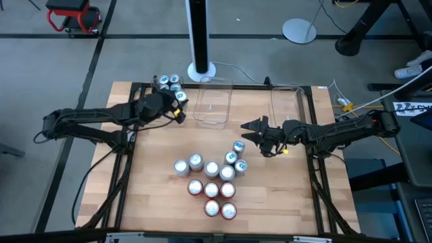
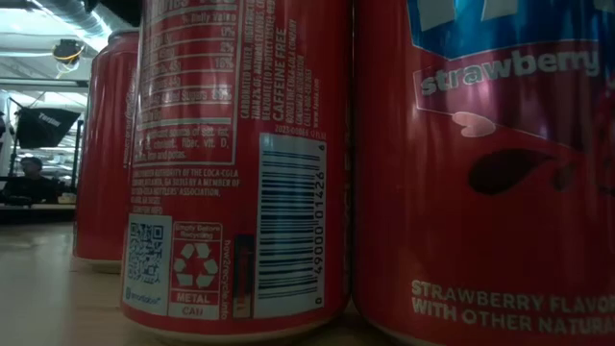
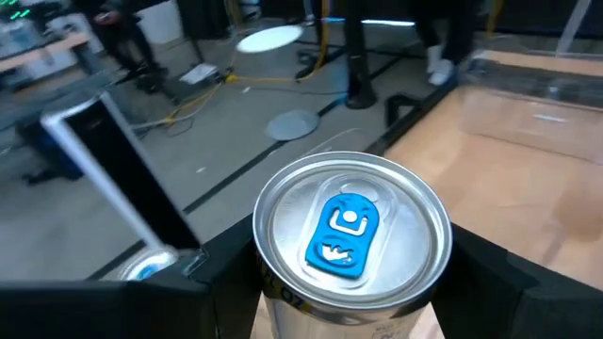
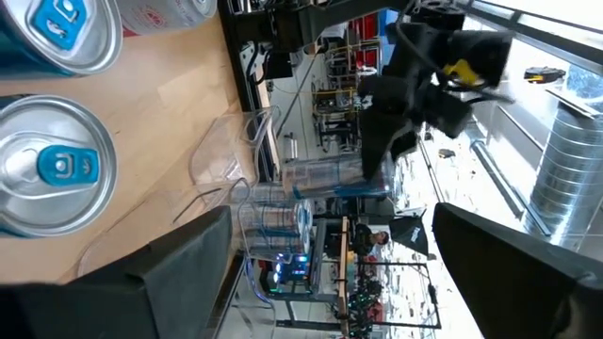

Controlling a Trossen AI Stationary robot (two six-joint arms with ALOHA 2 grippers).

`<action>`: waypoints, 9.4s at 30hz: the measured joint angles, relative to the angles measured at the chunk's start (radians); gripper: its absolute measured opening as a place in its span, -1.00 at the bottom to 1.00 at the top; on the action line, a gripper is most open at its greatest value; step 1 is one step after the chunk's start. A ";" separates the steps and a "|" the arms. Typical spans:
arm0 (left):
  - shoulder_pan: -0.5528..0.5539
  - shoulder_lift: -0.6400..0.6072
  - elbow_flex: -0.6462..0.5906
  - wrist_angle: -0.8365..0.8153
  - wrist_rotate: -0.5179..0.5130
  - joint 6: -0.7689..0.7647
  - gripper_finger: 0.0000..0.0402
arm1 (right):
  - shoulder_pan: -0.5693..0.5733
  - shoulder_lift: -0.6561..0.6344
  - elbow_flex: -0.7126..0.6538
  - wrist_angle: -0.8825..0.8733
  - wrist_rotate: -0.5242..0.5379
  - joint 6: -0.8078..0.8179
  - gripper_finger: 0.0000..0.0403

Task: Sort soda cans
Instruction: Put the blue soda can into the left transparent bin

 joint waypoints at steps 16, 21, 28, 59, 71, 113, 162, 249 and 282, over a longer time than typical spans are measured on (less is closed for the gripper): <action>0.165 -0.007 -0.219 0.195 -0.002 -0.076 0.18 | 0.000 0.000 0.000 0.006 0.000 0.000 0.82; 0.188 -0.007 -0.283 0.275 0.030 -0.105 0.18 | 0.000 0.000 0.000 0.006 0.000 0.000 0.82; 0.219 0.002 -0.358 0.383 0.076 -0.132 0.18 | 0.000 0.000 0.000 0.007 0.000 0.000 0.82; 0.304 0.222 -0.387 0.571 0.111 -0.141 0.18 | 0.000 0.000 0.000 0.006 0.000 0.000 0.82; 0.305 0.221 -0.387 0.577 0.096 -0.139 0.55 | 0.000 0.000 0.000 0.006 0.000 -0.001 0.82; 0.141 -0.130 -0.262 -0.004 0.227 -0.134 0.42 | 0.000 0.000 0.000 0.006 0.000 0.004 0.82; -0.173 0.607 0.194 0.380 0.522 -0.063 0.43 | 0.000 0.000 0.000 0.004 0.003 0.003 0.82; -0.206 0.972 0.655 0.034 0.570 -0.123 0.66 | 0.000 -0.193 -0.081 -0.641 0.022 0.441 0.82; -0.194 0.970 0.654 0.036 0.630 -0.082 0.18 | 0.000 -0.193 -0.291 -0.113 -0.071 0.409 0.82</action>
